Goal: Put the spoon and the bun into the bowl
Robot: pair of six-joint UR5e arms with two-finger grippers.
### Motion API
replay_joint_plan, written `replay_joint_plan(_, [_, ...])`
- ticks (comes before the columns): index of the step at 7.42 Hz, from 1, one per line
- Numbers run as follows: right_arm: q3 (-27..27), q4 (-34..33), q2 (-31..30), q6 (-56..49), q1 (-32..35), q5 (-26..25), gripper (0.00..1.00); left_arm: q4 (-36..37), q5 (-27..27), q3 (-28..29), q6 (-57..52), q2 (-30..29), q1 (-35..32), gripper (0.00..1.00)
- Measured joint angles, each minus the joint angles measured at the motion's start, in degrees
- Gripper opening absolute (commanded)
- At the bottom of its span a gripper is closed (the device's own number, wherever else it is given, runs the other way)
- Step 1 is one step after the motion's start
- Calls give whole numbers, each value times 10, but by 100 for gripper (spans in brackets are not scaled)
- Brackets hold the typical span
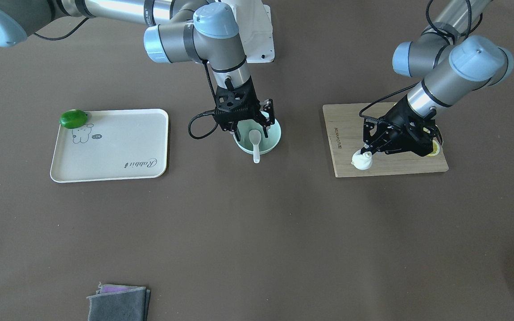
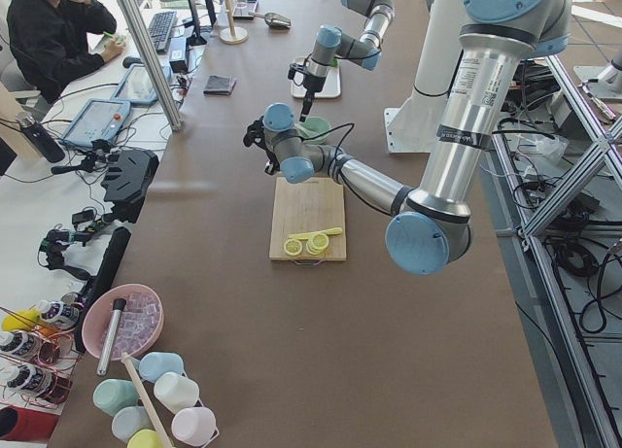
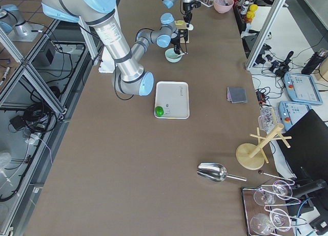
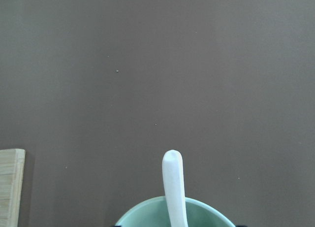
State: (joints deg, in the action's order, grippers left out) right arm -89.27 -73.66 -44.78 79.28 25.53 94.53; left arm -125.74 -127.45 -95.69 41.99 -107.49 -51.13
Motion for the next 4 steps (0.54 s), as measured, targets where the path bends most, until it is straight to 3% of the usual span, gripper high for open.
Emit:
replay_joint_plan(2, [-29,-4,-30,-19,47,72,100,-2,9,12,69,-47,30,0])
replay_joint_plan(4, [-85,-6,-110,-91,110,154,100,-3,35,13,152,-95,92,0])
